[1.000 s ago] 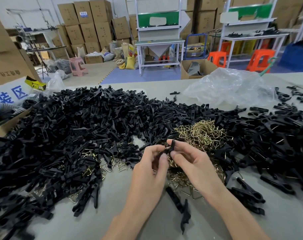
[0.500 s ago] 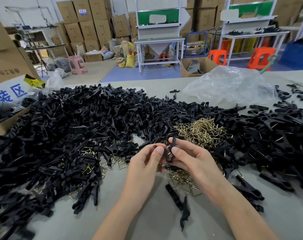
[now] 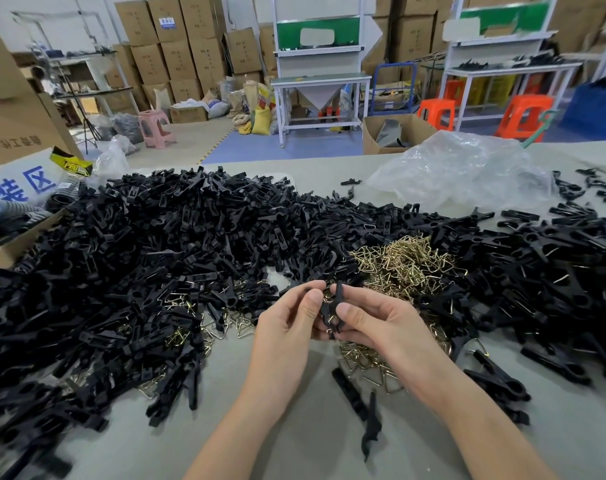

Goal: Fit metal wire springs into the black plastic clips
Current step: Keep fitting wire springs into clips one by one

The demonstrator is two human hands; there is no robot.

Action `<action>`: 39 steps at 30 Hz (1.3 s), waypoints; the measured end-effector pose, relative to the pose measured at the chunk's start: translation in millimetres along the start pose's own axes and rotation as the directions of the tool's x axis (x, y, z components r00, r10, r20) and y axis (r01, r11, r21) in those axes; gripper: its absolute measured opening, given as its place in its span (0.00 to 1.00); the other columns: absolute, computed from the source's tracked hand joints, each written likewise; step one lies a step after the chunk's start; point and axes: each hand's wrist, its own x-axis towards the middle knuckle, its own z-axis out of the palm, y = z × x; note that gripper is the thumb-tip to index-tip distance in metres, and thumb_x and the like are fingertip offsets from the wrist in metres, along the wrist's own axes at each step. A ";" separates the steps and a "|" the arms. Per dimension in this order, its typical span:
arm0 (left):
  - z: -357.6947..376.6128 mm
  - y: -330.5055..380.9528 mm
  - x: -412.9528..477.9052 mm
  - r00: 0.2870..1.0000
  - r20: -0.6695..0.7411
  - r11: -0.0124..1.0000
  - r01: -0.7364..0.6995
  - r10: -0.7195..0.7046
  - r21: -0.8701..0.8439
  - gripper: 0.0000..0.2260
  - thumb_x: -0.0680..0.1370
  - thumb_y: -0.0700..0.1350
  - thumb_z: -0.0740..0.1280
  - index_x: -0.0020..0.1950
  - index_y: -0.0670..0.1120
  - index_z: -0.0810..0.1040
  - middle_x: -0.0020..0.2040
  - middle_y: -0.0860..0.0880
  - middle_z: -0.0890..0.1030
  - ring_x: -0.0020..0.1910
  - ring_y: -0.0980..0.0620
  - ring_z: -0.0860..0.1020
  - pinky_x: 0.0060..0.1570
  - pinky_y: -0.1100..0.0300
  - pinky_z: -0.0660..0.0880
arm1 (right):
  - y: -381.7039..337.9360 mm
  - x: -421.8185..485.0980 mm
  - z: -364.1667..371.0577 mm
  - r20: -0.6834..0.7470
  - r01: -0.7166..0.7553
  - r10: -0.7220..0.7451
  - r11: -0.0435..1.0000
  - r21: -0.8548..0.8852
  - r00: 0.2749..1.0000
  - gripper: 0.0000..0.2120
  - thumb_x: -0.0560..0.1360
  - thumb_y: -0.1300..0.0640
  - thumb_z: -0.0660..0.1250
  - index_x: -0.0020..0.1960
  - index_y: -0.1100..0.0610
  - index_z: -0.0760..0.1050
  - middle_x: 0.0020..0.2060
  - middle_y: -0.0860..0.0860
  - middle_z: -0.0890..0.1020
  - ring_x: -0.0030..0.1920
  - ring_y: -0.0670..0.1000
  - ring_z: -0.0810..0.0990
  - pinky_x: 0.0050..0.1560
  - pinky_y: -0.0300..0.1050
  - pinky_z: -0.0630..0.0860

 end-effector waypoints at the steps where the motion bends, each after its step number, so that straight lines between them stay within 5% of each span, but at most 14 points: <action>1: 0.1 -0.3 0.0 1.000 0.001 1.000 0.000 0.000 0.002 0.11 0.77 0.56 0.65 0.55 0.58 0.84 0.44 0.49 0.85 0.39 0.54 0.81 0.45 0.49 0.82 | -0.1 -0.1 0.1 -0.003 0.002 -0.002 1.000 -0.006 1.000 0.15 0.74 0.54 0.72 0.60 0.45 0.84 0.54 0.51 0.87 0.52 0.50 0.86 0.51 0.39 0.82; 9: 2.5 -0.9 -1.9 1.000 -0.002 0.999 0.020 -0.019 0.027 0.11 0.79 0.53 0.64 0.57 0.57 0.83 0.49 0.51 0.86 0.47 0.49 0.84 0.49 0.53 0.82 | -0.8 0.0 0.7 -0.024 0.008 -0.009 1.000 -0.018 1.000 0.14 0.77 0.62 0.70 0.61 0.51 0.82 0.51 0.51 0.88 0.51 0.51 0.87 0.49 0.37 0.82; 22: 5.0 4.9 -3.4 0.996 -0.036 0.993 0.072 -0.076 -0.094 0.09 0.81 0.41 0.66 0.57 0.50 0.83 0.49 0.50 0.86 0.49 0.50 0.85 0.48 0.61 0.81 | 1.9 -0.6 1.3 -0.042 0.075 -0.085 0.978 -0.197 0.996 0.11 0.75 0.61 0.74 0.56 0.53 0.84 0.49 0.49 0.87 0.53 0.49 0.86 0.54 0.44 0.82; 26: 3.4 3.1 -2.0 0.997 -0.061 0.998 0.045 -0.048 -0.043 0.09 0.80 0.41 0.67 0.57 0.52 0.82 0.41 0.53 0.85 0.42 0.58 0.81 0.47 0.65 0.77 | -0.8 -1.9 2.5 -0.037 0.082 -0.091 0.979 -0.184 0.995 0.12 0.76 0.63 0.73 0.53 0.48 0.85 0.49 0.47 0.88 0.51 0.46 0.86 0.50 0.38 0.81; 32: 4.8 3.5 -0.4 0.996 -0.084 0.999 0.024 -0.028 -0.045 0.10 0.82 0.37 0.65 0.54 0.50 0.83 0.44 0.50 0.86 0.46 0.54 0.83 0.47 0.62 0.79 | -4.5 -4.7 4.9 -0.040 0.158 -0.173 0.957 -0.243 0.984 0.16 0.76 0.63 0.73 0.49 0.41 0.84 0.48 0.44 0.87 0.52 0.42 0.85 0.53 0.31 0.76; 36: 0.9 4.4 -4.2 0.994 -0.055 0.962 -0.076 0.093 0.264 0.12 0.83 0.40 0.63 0.59 0.56 0.80 0.49 0.61 0.84 0.50 0.62 0.81 0.50 0.69 0.76 | -5.9 -3.2 2.9 -0.117 0.184 -0.218 0.952 -0.246 0.969 0.17 0.76 0.61 0.73 0.50 0.38 0.84 0.48 0.42 0.87 0.51 0.41 0.84 0.53 0.30 0.76; 39: -3.5 0.4 -6.5 0.977 0.058 0.753 -0.197 0.207 0.627 0.11 0.83 0.45 0.61 0.63 0.56 0.77 0.52 0.63 0.79 0.54 0.64 0.75 0.55 0.67 0.72 | -6.0 -0.8 -2.9 -0.262 0.174 -0.223 0.965 -0.197 0.939 0.12 0.75 0.59 0.74 0.51 0.42 0.85 0.46 0.44 0.87 0.47 0.43 0.85 0.50 0.31 0.77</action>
